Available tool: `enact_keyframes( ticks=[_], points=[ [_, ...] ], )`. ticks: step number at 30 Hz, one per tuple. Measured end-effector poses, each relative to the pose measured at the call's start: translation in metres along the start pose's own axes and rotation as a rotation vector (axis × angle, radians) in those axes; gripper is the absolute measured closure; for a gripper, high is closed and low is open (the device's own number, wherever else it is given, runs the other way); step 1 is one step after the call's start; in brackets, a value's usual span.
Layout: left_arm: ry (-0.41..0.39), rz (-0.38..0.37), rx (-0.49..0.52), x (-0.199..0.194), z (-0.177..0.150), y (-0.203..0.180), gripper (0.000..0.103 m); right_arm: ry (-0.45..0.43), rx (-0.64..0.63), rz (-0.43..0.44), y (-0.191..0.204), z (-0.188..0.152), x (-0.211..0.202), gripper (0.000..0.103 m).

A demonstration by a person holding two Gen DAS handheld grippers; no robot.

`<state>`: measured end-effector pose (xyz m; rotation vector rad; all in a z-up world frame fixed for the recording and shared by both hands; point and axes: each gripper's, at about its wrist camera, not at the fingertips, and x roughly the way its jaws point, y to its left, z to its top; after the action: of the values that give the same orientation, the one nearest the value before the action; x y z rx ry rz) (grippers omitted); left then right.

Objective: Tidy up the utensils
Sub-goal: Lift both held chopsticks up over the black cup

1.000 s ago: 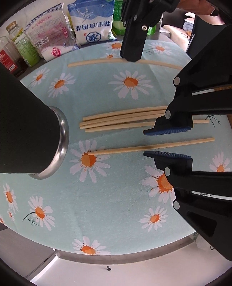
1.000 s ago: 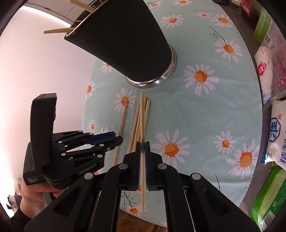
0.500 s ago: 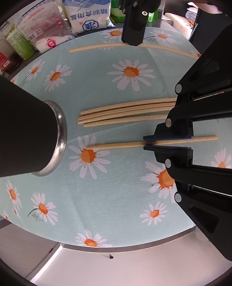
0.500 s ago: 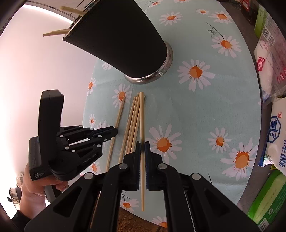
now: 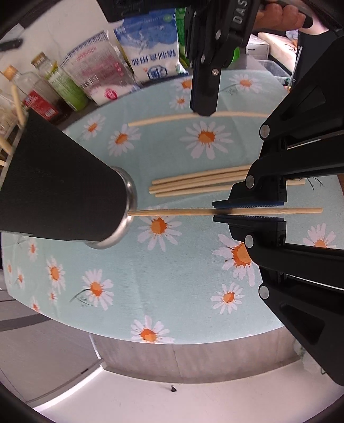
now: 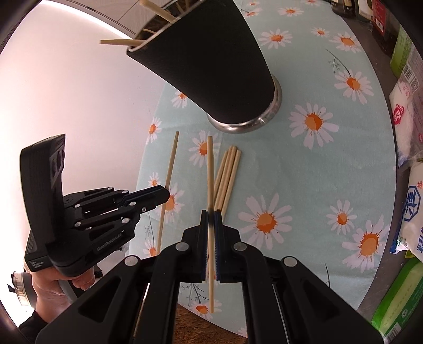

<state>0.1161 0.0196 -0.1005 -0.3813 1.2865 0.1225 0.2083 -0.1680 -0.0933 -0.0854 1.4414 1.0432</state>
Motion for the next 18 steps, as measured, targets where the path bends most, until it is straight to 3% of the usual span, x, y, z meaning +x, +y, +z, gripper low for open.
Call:
enact_keyframes(
  ticks=[8, 18],
  points=[
    [-0.11, -0.143, -0.034, -0.034, -0.002, 0.016, 0.099, -0.061, 0.064, -0.014, 0.01, 0.002, -0.016, 0.098],
    [-0.242, -0.276, 0.055, -0.07, 0.006, 0.026, 0.099, -0.165, 0.101, -0.071, 0.02, 0.0, -0.043, 0.098]
  ],
)
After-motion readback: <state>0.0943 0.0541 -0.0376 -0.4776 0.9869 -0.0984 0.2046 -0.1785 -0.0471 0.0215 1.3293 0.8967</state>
